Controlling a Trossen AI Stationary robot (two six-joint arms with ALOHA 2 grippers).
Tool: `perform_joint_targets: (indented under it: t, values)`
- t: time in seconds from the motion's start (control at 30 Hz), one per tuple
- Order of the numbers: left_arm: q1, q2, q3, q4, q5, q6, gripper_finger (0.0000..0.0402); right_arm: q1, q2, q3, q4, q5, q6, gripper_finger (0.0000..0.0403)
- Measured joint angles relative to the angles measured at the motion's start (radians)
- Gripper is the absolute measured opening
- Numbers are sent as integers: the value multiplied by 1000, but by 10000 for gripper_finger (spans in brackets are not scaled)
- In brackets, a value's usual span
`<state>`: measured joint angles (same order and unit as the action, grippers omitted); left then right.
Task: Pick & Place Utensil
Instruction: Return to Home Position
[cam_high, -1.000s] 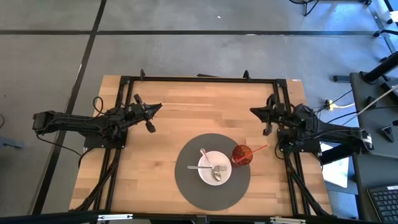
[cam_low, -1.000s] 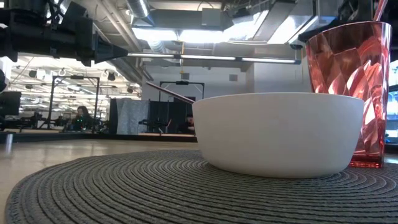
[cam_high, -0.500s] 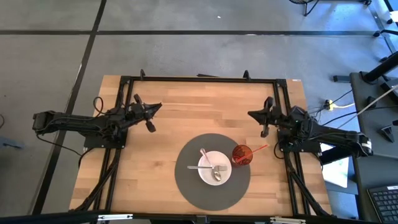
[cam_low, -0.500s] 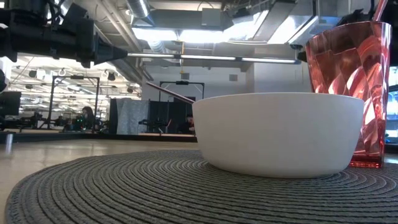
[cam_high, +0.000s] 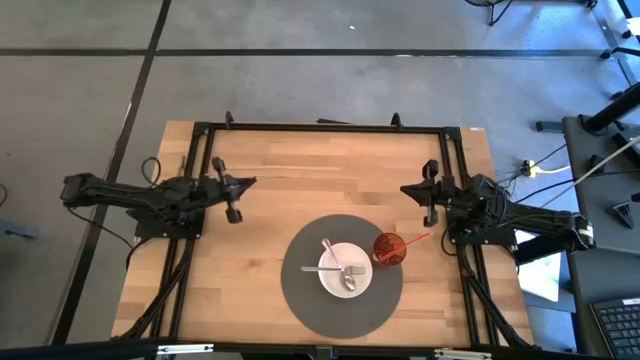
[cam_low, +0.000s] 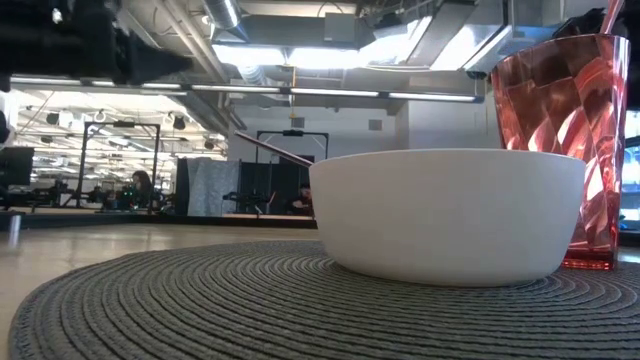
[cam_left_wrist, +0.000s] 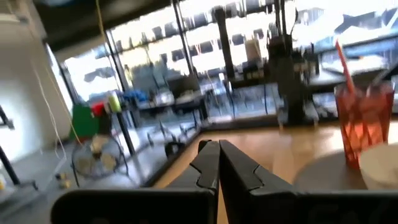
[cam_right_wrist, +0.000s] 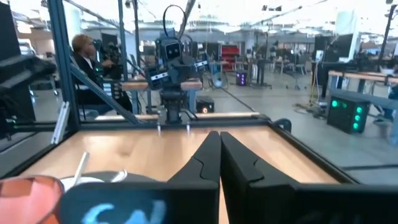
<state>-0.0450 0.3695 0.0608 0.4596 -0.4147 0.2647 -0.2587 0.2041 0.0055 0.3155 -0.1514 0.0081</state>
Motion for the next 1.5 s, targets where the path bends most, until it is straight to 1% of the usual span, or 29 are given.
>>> perform_joint_targets:
  t: [0.1, 0.2, 0.3, 0.4, 0.47, 0.53, 0.6, 0.67, 0.73, 0.87, 1.03, 1.13, 1.27, 1.37, 1.5]
  values:
    - [-54, -114, 1, -59, -56, 45, 1, 3, -55, 1, -45, 0, 4, 0]
    - [-97, -246, 9, -212, -114, 72, 1, 3, -120, 1, -127, 0, 7, 0]
    - [-119, -363, 23, -373, -95, 35, 1, 3, -182, 1, -177, -10, 7, 0]
    - [-118, -367, 21, -473, 2, 8, 1, 2, -202, 1, -211, -54, 1, 0]
    - [-100, -342, 15, -461, 72, -6, 1, 3, -196, 1, -215, -62, -1, 0]
    - [-77, -331, -3, -488, 124, -28, 1, 3, -191, 2, -235, -64, -3, 0]
    - [-52, -320, -26, -474, 159, -44, 1, 3, -188, 2, -260, -69, 4, 0]
    - [-25, -317, -49, -421, 194, -44, 1, 3, -190, 2, -262, -70, 11, 0]
    - [1, -307, -52, -413, 234, -45, 1, 3, -186, 2, -266, -69, 15, 0]
    - [49, -306, -52, -412, 243, -57, 1, 3, -185, 2, -268, -61, 16, 0]
    - [93, -306, -52, -411, 286, -87, 2, 3, -185, 2, -268, -55, 17, 0]
    - [108, -306, -52, -411, 286, -102, 2, 3, -185, 2, -269, -43, 14, 0]
    - [120, -306, -52, -410, 294, -105, 1, 3, -184, 2, -267, 23, 27, 0]
    - [132, -306, -52, -401, 338, -105, 2, 3, -184, 2, -272, 27, 30, 0]
    - [148, -306, -52, -397, 345, -109, 2, 3, -170, 2, -282, 28, 23, 1]
